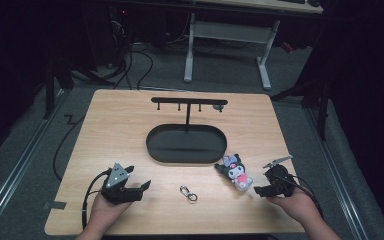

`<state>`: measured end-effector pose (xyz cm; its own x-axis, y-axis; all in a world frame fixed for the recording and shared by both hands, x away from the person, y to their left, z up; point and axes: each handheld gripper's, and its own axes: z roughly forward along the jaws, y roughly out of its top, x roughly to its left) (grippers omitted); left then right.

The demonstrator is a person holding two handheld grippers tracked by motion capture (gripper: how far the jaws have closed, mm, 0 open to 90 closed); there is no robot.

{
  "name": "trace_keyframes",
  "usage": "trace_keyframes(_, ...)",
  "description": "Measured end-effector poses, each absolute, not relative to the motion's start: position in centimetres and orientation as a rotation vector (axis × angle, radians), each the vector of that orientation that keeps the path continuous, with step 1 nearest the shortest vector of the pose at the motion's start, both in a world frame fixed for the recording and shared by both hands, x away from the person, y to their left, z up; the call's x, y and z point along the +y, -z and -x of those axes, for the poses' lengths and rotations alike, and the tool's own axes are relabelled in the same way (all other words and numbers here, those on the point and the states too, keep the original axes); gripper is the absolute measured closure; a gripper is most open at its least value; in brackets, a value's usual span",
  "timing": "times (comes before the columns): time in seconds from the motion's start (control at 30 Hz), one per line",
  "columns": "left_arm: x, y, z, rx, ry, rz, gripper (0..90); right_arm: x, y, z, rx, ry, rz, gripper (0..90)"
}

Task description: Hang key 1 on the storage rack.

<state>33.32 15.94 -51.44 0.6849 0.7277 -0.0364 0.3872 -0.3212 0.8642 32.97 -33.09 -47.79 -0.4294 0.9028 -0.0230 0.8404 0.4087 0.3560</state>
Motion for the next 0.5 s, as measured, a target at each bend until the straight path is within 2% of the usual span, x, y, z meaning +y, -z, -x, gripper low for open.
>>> trace_keyframes(0.2,15.9,51.4,-33.3,0.86,-0.447,-1.948,19.4,-32.3,47.6,-32.9,2.509,-0.377,-1.529,29.7)
trace_keyframes(0.33,15.9,51.4,-33.3,0.857,-0.446,-1.95,19.4,-31.5,47.4,-32.8,2.557,-0.329,-1.517,23.6)
trace_keyframes(0.5,15.9,51.4,-33.3,0.852,-0.448,-1.952,19.4,-30.7,47.2,-32.9,2.588,-0.327,-1.514,23.0)
